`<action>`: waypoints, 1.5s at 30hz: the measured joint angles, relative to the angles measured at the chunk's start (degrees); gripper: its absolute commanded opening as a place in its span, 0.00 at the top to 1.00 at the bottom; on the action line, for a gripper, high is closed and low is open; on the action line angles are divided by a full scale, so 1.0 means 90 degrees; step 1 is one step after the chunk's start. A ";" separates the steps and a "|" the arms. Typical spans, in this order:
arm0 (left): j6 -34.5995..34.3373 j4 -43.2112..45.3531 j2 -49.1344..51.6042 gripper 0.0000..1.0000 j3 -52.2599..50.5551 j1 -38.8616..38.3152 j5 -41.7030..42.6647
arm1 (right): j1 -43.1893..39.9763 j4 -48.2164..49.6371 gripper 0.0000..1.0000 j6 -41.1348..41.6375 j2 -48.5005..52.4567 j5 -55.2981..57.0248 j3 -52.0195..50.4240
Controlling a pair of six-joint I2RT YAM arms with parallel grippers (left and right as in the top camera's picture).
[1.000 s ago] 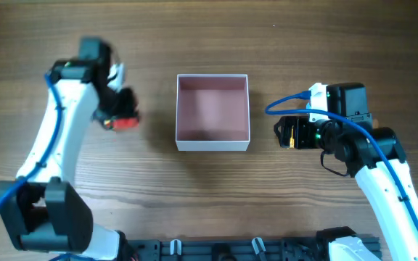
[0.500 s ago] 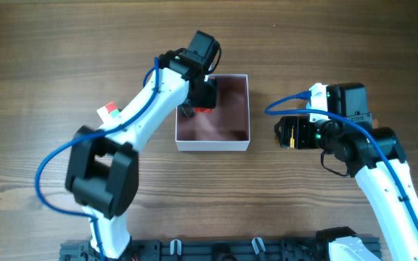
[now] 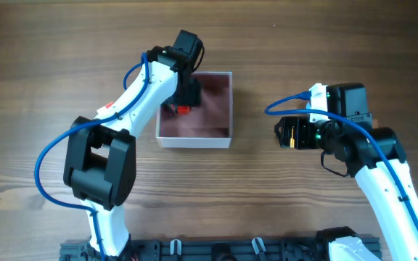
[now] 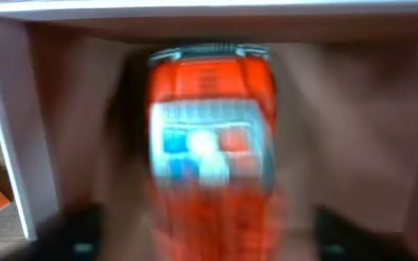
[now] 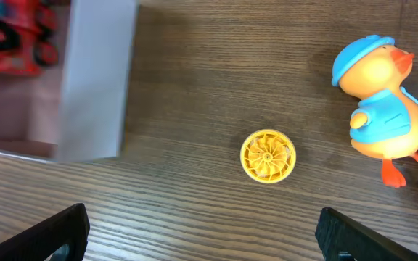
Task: Pack container
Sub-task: 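Carry the red truck into the box and release it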
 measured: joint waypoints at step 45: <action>-0.0061 0.0857 0.0605 0.78 0.0056 -0.0131 0.0131 | 0.0000 -0.0114 0.00 0.0000 0.0000 0.0002 0.0002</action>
